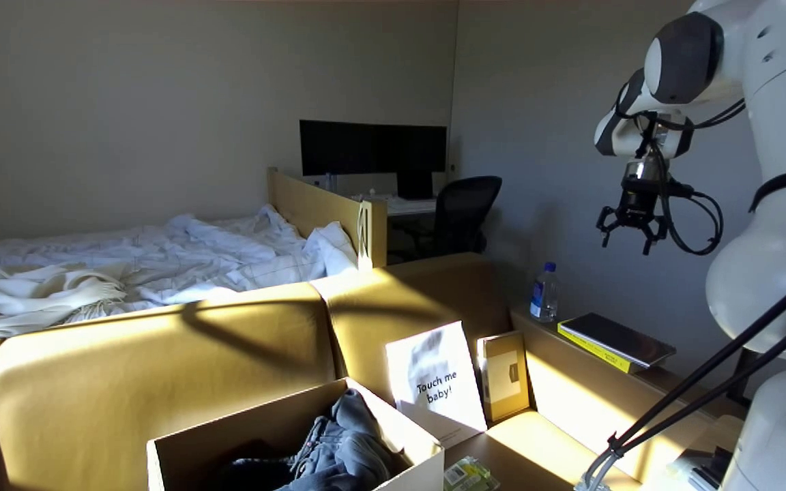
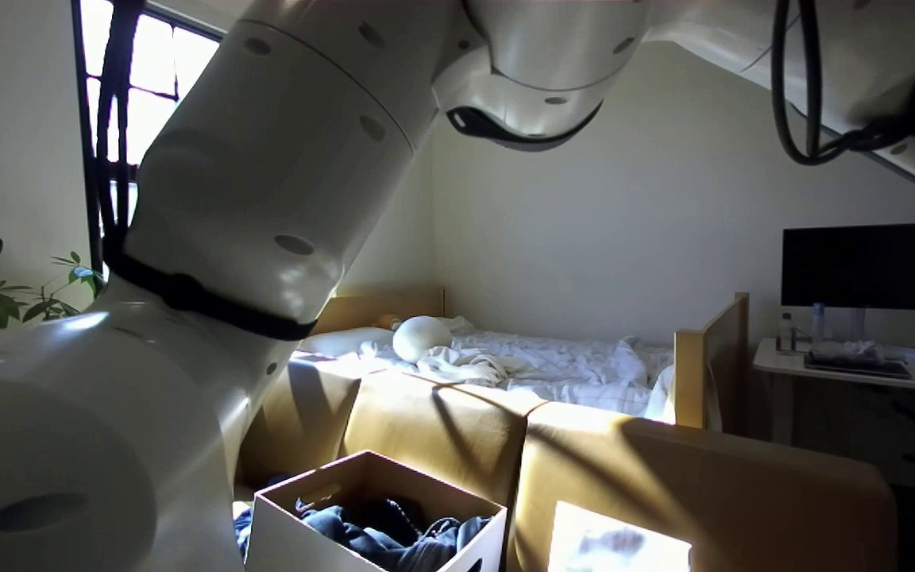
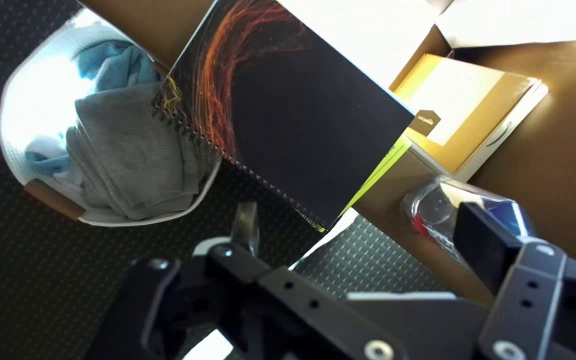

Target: Remove the books from the right armrest of the sofa and place them inside the white storage box

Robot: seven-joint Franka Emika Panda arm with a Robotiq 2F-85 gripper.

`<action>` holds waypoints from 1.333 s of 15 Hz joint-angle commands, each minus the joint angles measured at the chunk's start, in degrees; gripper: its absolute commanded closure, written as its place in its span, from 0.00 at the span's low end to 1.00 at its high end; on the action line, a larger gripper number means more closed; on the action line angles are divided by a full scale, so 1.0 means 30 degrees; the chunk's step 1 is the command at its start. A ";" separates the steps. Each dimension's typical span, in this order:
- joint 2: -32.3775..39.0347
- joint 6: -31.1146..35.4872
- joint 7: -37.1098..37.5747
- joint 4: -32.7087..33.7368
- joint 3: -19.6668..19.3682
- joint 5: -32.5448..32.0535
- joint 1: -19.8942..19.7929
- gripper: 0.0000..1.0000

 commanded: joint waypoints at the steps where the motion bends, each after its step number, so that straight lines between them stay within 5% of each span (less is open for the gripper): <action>1: 0.2949 -0.2440 -0.2876 0.4642 0.1585 -0.0672 -0.1804 0.00; 7: 0.5477 -0.2105 -0.6454 0.7957 0.2352 -0.4630 -0.2456 0.00; 10: 0.6247 -0.1773 -0.8707 0.8203 0.1596 -0.6082 -0.2188 0.00; 11: 0.5646 -0.1899 -0.7224 0.7532 0.1809 -0.5198 -0.2046 0.00; 20: 0.7036 -0.3195 -0.8241 0.8590 0.1813 -0.5691 -0.2135 0.00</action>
